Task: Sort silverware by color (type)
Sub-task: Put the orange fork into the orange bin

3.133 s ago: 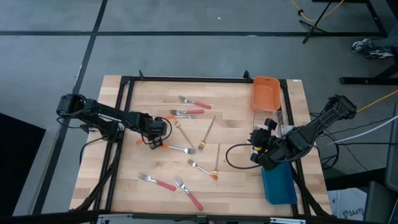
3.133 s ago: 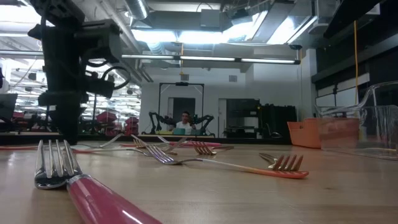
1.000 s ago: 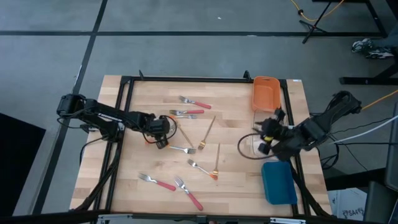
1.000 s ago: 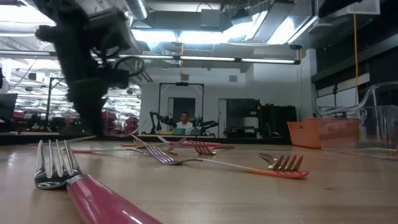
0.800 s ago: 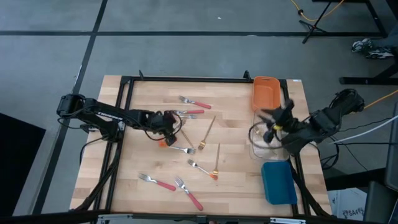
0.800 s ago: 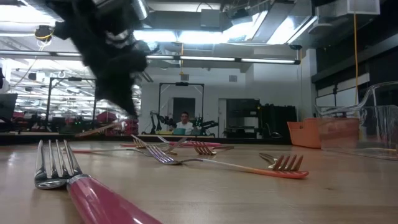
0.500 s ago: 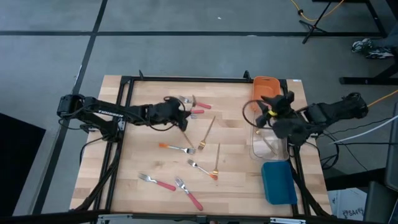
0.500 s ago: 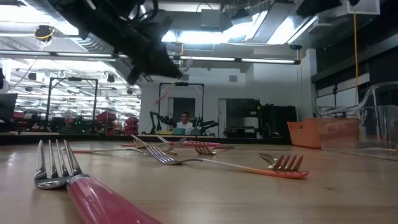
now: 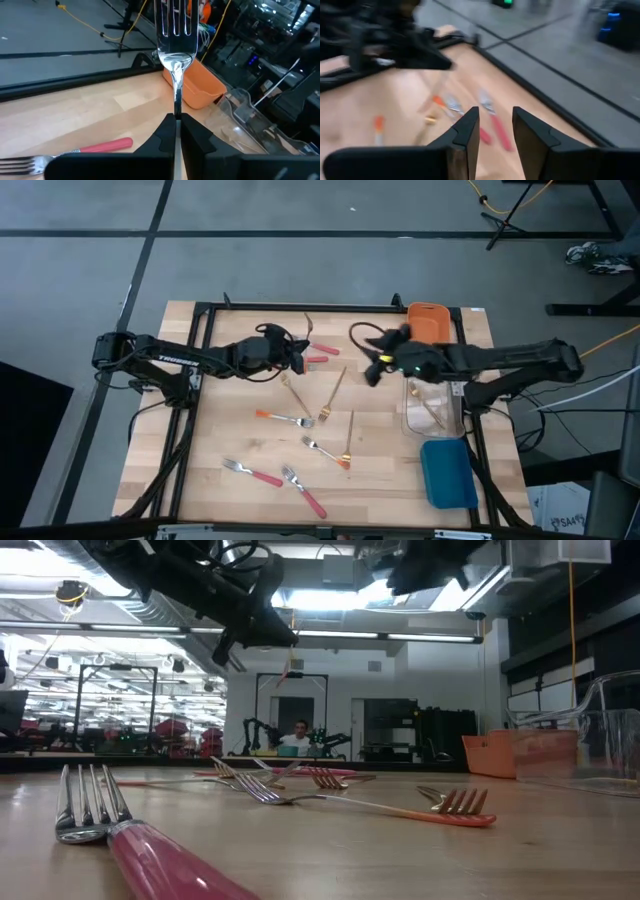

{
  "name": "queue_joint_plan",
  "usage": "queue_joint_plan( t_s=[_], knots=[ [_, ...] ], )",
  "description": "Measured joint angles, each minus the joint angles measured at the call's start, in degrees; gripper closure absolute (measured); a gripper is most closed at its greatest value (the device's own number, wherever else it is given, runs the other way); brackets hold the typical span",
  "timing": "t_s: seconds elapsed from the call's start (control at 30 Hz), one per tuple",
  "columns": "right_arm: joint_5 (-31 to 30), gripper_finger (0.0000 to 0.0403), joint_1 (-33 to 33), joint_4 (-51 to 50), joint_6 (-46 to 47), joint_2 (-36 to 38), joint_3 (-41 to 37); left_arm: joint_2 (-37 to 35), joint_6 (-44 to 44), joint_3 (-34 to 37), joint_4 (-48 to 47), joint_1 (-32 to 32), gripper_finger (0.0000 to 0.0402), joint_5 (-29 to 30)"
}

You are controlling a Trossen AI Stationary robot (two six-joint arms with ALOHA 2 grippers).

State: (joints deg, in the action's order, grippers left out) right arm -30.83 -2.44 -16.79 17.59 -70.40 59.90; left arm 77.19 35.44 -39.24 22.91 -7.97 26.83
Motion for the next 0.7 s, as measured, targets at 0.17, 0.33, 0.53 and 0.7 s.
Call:
queue_joint_plan(
  t_s=[0.17, 0.33, 0.53, 0.7],
  knots=[
    [12.40, 0.0295, 3.78, 10.94, -2.90, -6.13, 0.00, -0.02, 0.00, 0.00, 0.50, 0.00, 0.0395, 0.17],
    [19.66, 0.0295, 6.32, 18.17, -2.92, -11.47, 0.00, -0.04, 0.00, 0.00, 0.91, 0.00, 0.0395, 0.16],
    [21.50, 0.0295, 7.52, 24.60, -2.93, -16.72, 0.00, -0.07, 0.02, 0.00, 1.25, 0.00, 0.0395, 0.16],
    [21.63, 0.0295, 7.43, 29.73, -2.96, -20.18, 0.00, -0.07, 0.04, 0.00, 1.35, 0.00, 0.0395, 0.15]
  ],
)
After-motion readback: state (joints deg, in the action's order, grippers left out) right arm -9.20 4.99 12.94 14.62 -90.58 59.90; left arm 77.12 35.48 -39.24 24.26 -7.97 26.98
